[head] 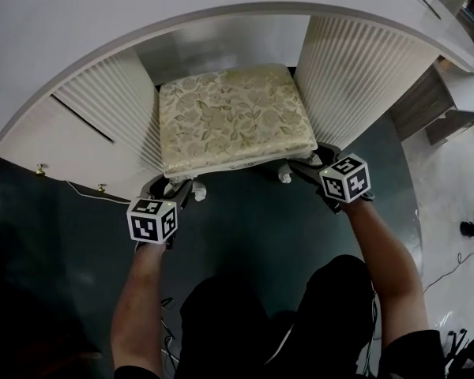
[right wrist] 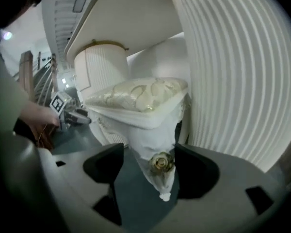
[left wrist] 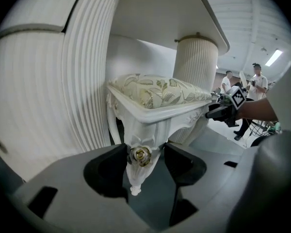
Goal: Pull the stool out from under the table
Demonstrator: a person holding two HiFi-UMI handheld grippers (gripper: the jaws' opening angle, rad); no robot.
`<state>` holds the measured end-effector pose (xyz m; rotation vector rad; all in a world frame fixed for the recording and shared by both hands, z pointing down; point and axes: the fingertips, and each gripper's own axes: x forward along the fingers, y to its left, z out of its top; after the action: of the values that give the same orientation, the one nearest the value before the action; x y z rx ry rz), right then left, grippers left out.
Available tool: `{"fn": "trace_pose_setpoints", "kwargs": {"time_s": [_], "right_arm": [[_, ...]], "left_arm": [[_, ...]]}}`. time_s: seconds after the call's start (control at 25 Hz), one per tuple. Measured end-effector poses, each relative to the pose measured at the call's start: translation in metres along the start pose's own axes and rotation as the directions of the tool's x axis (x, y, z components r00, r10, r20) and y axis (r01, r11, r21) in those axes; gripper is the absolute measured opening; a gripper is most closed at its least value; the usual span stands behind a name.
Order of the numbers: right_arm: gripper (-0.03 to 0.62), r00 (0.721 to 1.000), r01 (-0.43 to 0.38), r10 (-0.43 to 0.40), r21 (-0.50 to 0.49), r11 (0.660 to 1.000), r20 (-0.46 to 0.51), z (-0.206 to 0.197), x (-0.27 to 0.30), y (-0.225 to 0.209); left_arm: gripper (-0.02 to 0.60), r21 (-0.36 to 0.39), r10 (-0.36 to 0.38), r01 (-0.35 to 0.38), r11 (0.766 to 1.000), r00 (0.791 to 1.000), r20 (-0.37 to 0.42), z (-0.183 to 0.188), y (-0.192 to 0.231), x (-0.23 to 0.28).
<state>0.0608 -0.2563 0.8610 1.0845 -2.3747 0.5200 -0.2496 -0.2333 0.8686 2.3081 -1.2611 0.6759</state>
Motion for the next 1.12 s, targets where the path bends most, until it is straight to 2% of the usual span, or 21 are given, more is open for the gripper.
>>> {"fn": "trace_pose_setpoints", "kwargs": {"time_s": [0.12, 0.36, 0.8, 0.88, 1.04, 1.12], "right_arm": [[0.333, 1.000, 0.012, -0.013, 0.045, 0.999, 0.022, 0.0063, 0.0087, -0.0011], [0.298, 1.000, -0.027, 0.027, 0.009, 1.000, 0.004, 0.0016, 0.0074, -0.0017], [0.291, 0.998, -0.054, 0.055, -0.029, 0.998, 0.027, -0.0001, 0.0062, -0.0034], [0.293, 0.998, -0.039, 0.040, -0.027, 0.999, 0.046, 0.0009, 0.0070, -0.0044], [0.296, 0.998, 0.010, -0.010, -0.004, 1.000, 0.064, 0.0026, 0.0054, -0.0033], [0.295, 0.998, 0.021, -0.022, 0.005, 1.000, 0.054, 0.0027, 0.0041, -0.0022]], "left_arm": [[0.223, 0.031, -0.007, 0.007, 1.000, 1.000, 0.010, 0.0004, 0.0017, -0.0035], [0.233, 0.020, 0.029, -0.030, 0.999, 1.000, 0.008, -0.0028, 0.0036, -0.0012], [0.230, 0.022, 0.036, -0.036, 0.999, 0.999, -0.005, -0.0021, 0.0022, -0.0012], [0.225, 0.032, 0.010, -0.010, 0.999, 1.000, -0.006, -0.0024, 0.0022, -0.0012], [0.204, 0.071, -0.087, 0.088, 0.994, 0.996, -0.020, -0.0045, 0.0032, -0.0041], [0.201, 0.078, -0.105, 0.107, 0.991, 0.994, -0.029, -0.0043, 0.0042, -0.0048]]}}
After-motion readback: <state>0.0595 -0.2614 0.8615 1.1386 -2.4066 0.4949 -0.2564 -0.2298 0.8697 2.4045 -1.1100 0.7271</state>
